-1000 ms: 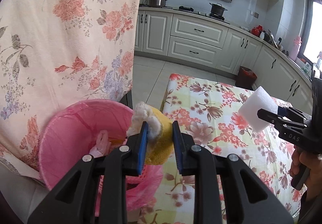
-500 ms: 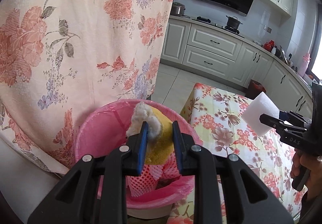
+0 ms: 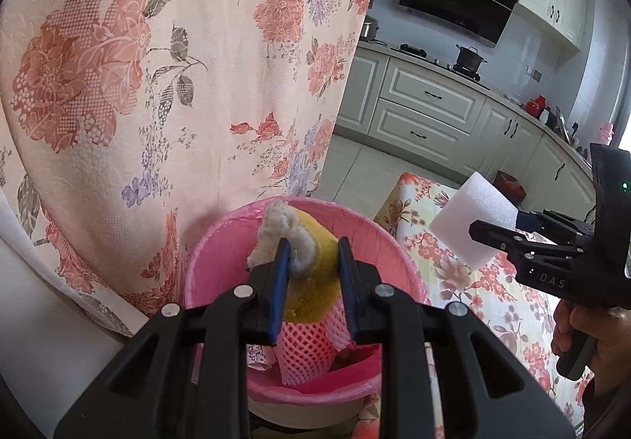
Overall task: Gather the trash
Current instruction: 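Carry the yellow sponge and white foam block over the pink bin with both tools, then open both tools to drop the sponge and foam block into the bin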
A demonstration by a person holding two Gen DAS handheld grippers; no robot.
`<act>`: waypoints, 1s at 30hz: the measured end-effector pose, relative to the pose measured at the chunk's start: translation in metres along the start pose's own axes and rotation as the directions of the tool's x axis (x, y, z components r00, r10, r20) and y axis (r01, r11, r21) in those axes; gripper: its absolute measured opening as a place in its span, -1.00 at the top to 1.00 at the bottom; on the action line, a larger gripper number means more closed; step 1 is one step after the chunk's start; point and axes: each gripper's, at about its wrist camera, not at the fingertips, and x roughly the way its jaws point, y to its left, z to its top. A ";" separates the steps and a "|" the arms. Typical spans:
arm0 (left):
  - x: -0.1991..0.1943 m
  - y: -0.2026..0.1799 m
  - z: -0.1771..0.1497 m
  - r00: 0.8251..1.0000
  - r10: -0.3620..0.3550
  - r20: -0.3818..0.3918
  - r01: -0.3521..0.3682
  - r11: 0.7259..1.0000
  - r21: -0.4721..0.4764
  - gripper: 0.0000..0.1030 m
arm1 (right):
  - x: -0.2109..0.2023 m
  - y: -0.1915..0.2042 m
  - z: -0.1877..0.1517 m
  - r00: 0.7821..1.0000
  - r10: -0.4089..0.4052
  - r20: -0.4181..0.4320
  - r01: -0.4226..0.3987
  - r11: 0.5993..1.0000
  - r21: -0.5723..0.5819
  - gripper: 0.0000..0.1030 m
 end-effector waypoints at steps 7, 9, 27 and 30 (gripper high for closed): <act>-0.007 0.010 -0.003 1.000 0.000 0.008 0.001 1.000 -0.021 0.54 | 0.022 0.031 0.014 0.999 0.026 -0.023 -0.027 0.999 -0.040 -0.05; -0.009 0.013 -0.003 1.000 0.000 0.010 0.000 1.000 -0.024 0.54 | 0.028 0.039 0.016 0.999 0.034 -0.031 -0.035 0.998 -0.049 -0.06; -0.007 0.030 -0.004 1.000 0.005 0.008 -0.004 0.999 -0.053 0.54 | 0.058 0.078 0.029 0.997 0.045 -0.059 -0.052 0.991 -0.127 -0.41; -0.004 0.030 -0.004 1.000 0.003 0.005 -0.003 0.999 -0.053 0.54 | 0.058 0.074 0.025 0.997 0.036 -0.062 -0.044 0.991 -0.124 -0.41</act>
